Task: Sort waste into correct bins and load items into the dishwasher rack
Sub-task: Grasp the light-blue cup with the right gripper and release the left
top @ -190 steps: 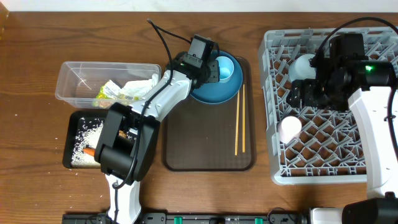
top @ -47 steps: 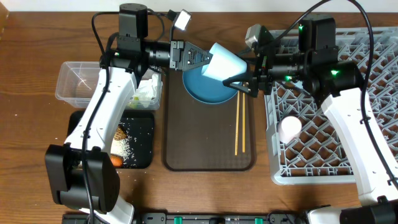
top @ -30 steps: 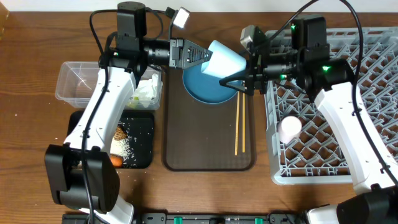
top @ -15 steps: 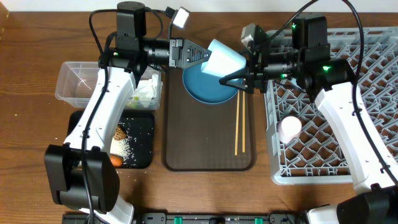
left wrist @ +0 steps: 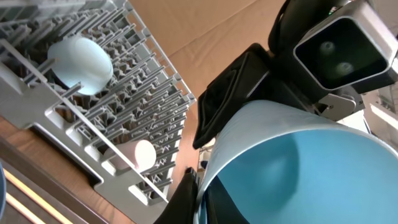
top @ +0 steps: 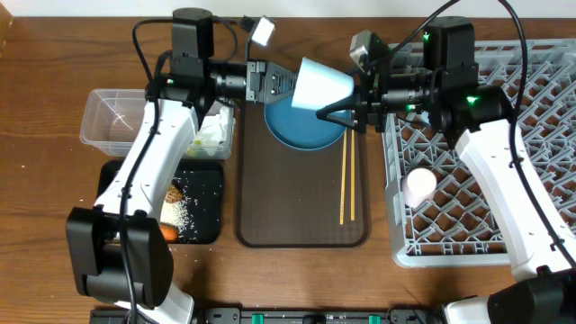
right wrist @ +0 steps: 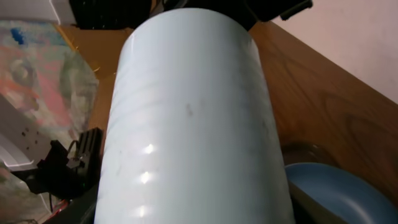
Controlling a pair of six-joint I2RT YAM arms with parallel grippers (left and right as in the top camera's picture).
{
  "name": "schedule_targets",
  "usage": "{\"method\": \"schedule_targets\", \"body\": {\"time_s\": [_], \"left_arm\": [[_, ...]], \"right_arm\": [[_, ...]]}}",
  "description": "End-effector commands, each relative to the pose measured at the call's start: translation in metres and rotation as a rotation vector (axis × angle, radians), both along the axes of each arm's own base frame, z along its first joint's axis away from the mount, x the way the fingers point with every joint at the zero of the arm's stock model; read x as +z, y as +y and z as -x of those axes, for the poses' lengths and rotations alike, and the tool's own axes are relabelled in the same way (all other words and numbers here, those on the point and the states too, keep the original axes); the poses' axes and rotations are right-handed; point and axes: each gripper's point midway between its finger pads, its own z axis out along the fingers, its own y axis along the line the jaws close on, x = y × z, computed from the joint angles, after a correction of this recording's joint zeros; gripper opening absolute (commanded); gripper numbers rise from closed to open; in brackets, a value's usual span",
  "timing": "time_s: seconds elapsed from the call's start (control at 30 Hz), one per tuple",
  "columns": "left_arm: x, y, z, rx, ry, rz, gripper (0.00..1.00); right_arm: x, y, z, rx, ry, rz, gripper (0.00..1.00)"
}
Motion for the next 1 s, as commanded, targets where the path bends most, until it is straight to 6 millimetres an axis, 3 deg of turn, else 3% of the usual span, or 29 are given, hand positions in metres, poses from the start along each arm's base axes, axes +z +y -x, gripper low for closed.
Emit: {"method": "schedule_targets", "body": {"time_s": [0.0,0.67,0.97], "left_arm": [[-0.0143,-0.0004,-0.0029,0.022,0.037,-0.022,0.06],[-0.0148,-0.0004,-0.0034,0.025,0.026,-0.024,0.07],[-0.0177,-0.0001,-0.0076,0.047,0.005,-0.040,0.25]], "right_arm": [[0.0175,-0.0036,0.0037,0.001,-0.038,-0.028,0.32],[0.0216,-0.0028,0.0013,-0.003,-0.052,-0.039,0.27],[0.0224,-0.0027,0.0014,-0.001,-0.055,-0.042,0.23]]}}
